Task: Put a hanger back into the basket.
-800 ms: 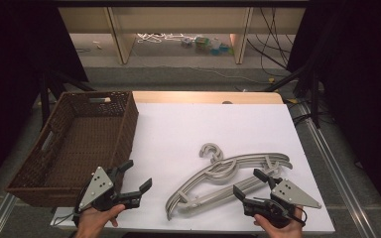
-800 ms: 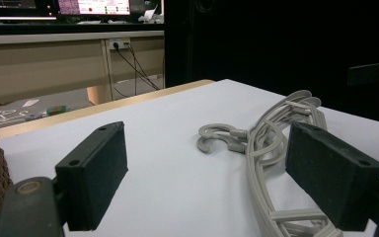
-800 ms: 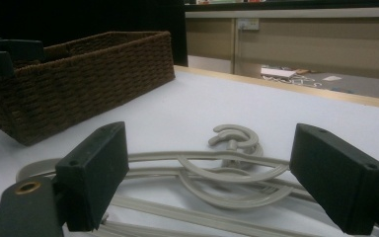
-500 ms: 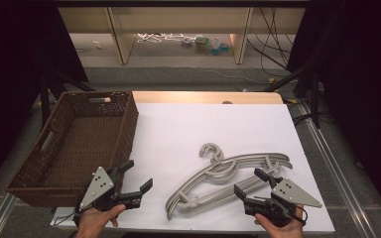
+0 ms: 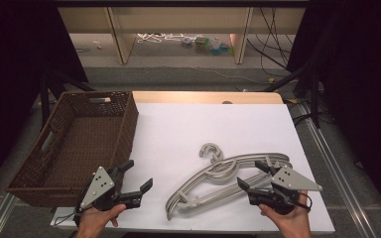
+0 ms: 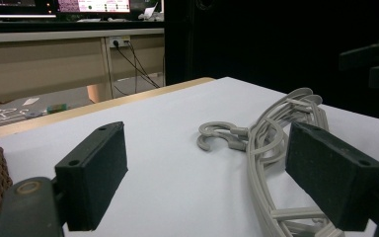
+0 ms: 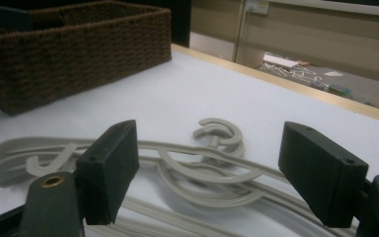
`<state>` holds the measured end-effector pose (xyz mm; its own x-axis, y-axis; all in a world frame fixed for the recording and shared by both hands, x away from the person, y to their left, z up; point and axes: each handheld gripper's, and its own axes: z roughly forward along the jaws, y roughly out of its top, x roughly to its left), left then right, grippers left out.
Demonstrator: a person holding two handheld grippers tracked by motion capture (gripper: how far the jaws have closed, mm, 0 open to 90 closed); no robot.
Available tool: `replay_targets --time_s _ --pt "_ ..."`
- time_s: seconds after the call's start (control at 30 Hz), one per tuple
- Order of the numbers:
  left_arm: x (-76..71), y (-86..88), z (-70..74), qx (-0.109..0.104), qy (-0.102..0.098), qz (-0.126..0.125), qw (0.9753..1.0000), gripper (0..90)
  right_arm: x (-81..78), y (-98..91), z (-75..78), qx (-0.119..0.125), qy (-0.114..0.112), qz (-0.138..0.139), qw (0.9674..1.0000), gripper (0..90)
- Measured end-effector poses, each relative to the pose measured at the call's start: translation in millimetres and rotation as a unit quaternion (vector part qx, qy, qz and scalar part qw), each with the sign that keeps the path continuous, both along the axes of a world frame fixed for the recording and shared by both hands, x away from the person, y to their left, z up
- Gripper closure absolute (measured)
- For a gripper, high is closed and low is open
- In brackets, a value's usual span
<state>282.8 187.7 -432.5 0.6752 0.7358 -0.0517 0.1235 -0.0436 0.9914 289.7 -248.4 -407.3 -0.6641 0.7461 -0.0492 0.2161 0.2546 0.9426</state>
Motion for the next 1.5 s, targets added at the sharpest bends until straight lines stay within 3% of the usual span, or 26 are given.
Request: replay_targets --time_s 0.03,0.07,0.1,0.13,0.27,0.5,0.6,0.63,0.67,0.7,0.73,0.8,0.83,0.87,0.9,0.93,1.03,1.07,1.1,1.17,1.27,1.3,1.33,1.37,1.4,1.5 --pt "0.0 0.0 0.0 0.000 0.000 0.000 1.0000 15.9 0.0 0.0 0.0 0.000 0.000 0.000 1.0000 23.3" --pt "0.2 -0.1 0.1 0.001 -0.002 -0.002 1.0000 15.8 8.4 -0.5 7.5 -0.026 0.016 0.011 0.9995 23.4" --pt "0.2 -0.1 0.1 0.001 -0.002 -0.002 1.0000 15.8 8.4 -0.5 7.5 -0.026 0.016 0.011 0.9995 23.4" --pt "-0.6 0.4 0.6 0.006 0.002 0.000 1.0000 15.9 16.3 -0.4 13.5 -0.065 0.031 0.028 0.9970 25.5" --pt "-0.8 -0.1 0.4 0.006 0.003 0.000 1.0000 15.8 29.9 -0.9 22.4 -0.112 0.041 0.034 0.9923 26.3" --pt "-0.9 -1.4 0.1 0.008 0.003 -0.003 1.0000 15.8 47.4 -5.1 35.7 -0.128 0.048 0.042 0.9897 28.1" --pt "-0.6 -2.1 0.1 0.010 0.002 -0.004 0.9999 15.9 60.5 -4.0 39.5 -0.158 0.062 0.050 0.9842 29.9" --pt "-0.6 -2.1 0.1 0.010 0.002 -0.004 0.9999 15.8 60.5 -4.0 39.5 -0.158 0.062 0.050 0.9842 29.9" --pt "-0.5 -1.9 0.3 0.010 0.000 -0.004 0.9999 15.9 68.4 -2.1 38.5 -0.186 0.074 0.062 0.9778 30.8" --pt "-0.5 -1.9 0.3 0.010 0.000 -0.004 0.9999 15.9 68.4 -2.1 38.5 -0.186 0.074 0.062 0.9778 30.8" --pt "-0.3 -2.0 0.2 0.009 0.001 -0.005 0.9999 15.9 75.9 0.2 36.4 -0.207 0.082 0.066 0.9725 32.4" --pt "-0.2 -2.5 0.2 0.011 0.001 -0.006 0.9999 15.9 82.6 2.6 33.0 -0.222 0.093 0.078 0.9675 33.7" --pt "-0.2 -2.5 0.2 0.011 0.001 -0.006 0.9999 15.9 82.6 2.6 33.0 -0.222 0.093 0.078 0.9675 33.7" --pt "-0.1 -3.5 -0.3 0.008 0.000 -0.009 0.9999 15.9 90.3 6.3 26.7 -0.249 0.098 0.078 0.9604 35.7" --pt "-0.1 -3.5 -0.3 0.008 0.000 -0.009 0.9999 15.9 90.3 6.3 26.7 -0.249 0.098 0.078 0.9604 35.7" --pt "-0.7 -3.2 0.0 0.012 0.003 -0.007 0.9999 15.9 97.6 7.4 21.4 -0.272 0.106 0.075 0.9534 37.1" --pt "-0.5 -3.7 -0.1 0.012 0.004 -0.009 0.9999 15.9 106.1 5.7 16.6 -0.278 0.111 0.073 0.9515 40.2" --pt "-0.2 -3.7 -0.1 0.014 0.003 -0.011 0.9998 15.9 114.4 3.8 12.3 -0.291 0.124 0.067 0.9463 42.6" --pt "-0.2 -3.7 -0.1 0.014 0.003 -0.011 0.9998 15.9 114.4 3.8 12.3 -0.291 0.124 0.067 0.9463 42.6" --pt "-0.2 -4.0 -0.3 0.015 0.004 -0.010 0.9998 15.9 122.3 2.2 7.2 -0.308 0.128 0.077 0.9396 45.6" --pt "0.1 -4.3 -0.6 0.016 0.004 -0.010 0.9998 16.0 130.7 1.5 0.1 -0.316 0.143 0.094 0.9333 45.8" --pt "0.1 -4.3 -0.6 0.016 0.004 -0.010 0.9998 16.0 130.7 1.5 0.1 -0.316 0.143 0.094 0.9333 45.8" --pt "0.0 -4.5 -0.6 0.016 0.004 -0.011 0.9998 16.0 136.5 3.4 -5.3 -0.326 0.148 0.105 0.9277 45.9" --pt "0.0 -4.5 -0.6 0.016 0.004 -0.011 0.9998 16.0 136.5 3.4 -5.3 -0.326 0.148 0.105 0.9277 45.9" --pt "0.0 -4.4 -0.7 0.016 0.006 -0.011 0.9998 16.0 139.9 6.9 -8.7 -0.337 0.157 0.120 0.9205 45.9" --pt "0.1 -4.5 -0.7 0.017 0.006 -0.011 0.9998 15.9 145.4 10.2 -11.4 -0.341 0.162 0.136 0.9159 45.9"
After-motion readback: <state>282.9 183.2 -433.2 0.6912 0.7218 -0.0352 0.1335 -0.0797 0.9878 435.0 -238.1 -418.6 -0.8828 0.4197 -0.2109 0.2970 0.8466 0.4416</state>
